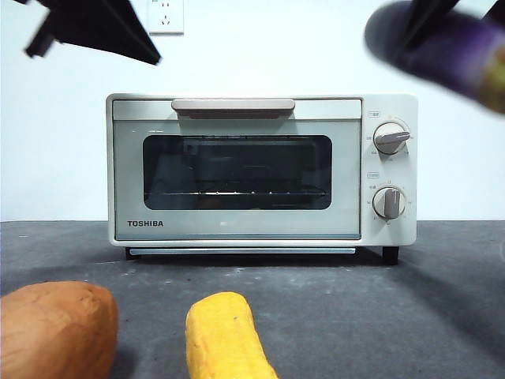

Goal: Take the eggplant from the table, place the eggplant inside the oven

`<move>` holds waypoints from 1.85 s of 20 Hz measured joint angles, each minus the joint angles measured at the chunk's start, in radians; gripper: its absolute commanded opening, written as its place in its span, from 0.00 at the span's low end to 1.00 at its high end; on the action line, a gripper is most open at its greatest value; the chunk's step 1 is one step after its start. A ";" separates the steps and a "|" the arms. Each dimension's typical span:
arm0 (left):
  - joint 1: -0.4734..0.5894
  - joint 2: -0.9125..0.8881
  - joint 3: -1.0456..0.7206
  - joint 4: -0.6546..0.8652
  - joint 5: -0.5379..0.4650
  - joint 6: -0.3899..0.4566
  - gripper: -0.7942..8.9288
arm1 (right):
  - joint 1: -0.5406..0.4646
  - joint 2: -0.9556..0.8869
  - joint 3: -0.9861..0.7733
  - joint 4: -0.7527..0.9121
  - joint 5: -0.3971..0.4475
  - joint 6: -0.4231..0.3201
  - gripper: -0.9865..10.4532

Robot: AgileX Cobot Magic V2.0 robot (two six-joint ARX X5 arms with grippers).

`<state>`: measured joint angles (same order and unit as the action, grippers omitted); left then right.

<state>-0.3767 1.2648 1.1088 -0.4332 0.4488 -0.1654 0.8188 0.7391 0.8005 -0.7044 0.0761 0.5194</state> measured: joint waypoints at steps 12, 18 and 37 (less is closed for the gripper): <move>-0.102 0.345 0.330 -0.121 -0.107 0.172 0.09 | 0.000 -0.254 0.000 -0.107 0.137 0.000 0.18; -0.135 0.342 0.356 -0.277 -0.095 0.186 0.09 | 0.000 -0.253 0.000 -0.107 0.137 0.000 0.18; -0.155 0.040 0.244 -0.502 -0.230 0.214 0.09 | 0.001 0.030 0.022 0.113 -0.291 -0.232 0.18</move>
<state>-0.5320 1.3052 1.3525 -0.9348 0.2188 0.0490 0.8196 0.7692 0.8223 -0.5919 -0.2146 0.2878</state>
